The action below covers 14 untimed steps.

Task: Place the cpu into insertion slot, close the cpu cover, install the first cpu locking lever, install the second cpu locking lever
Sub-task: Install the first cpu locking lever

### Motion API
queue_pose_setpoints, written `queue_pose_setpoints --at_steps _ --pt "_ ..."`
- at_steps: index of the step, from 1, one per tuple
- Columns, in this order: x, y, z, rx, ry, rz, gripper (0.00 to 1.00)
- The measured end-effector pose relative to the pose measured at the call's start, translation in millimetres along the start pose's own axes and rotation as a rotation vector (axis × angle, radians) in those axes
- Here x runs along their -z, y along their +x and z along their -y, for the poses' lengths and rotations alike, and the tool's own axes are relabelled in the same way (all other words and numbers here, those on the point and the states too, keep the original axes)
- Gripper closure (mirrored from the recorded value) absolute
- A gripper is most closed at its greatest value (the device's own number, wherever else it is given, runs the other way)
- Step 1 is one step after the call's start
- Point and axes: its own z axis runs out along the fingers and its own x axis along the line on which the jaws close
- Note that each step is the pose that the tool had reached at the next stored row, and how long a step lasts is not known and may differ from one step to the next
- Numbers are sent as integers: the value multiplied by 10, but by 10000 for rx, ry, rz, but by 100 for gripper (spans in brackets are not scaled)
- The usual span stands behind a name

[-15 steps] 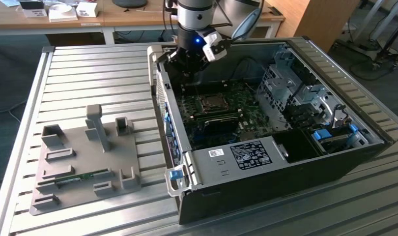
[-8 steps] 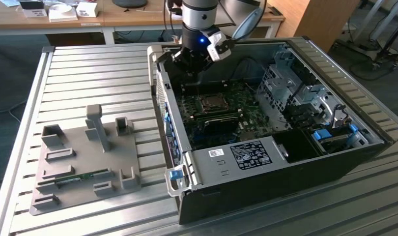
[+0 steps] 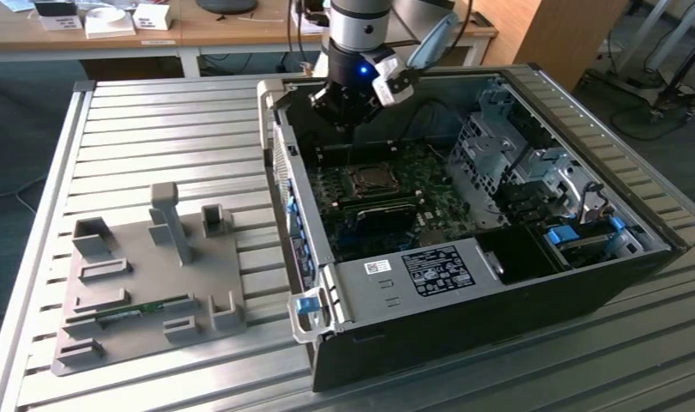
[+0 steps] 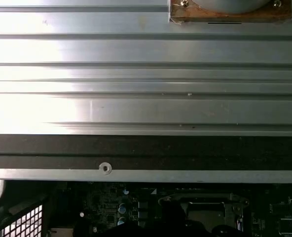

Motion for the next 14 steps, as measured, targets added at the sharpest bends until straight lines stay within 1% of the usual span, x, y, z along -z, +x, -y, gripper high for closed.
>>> queue_pose_setpoints --at_steps 2,7,14 --pt "0 -15 0 0 0 -1 89" --pt "-1 -23 0 0 0 0 89" --pt "-8 -129 0 -1 0 -5 89"
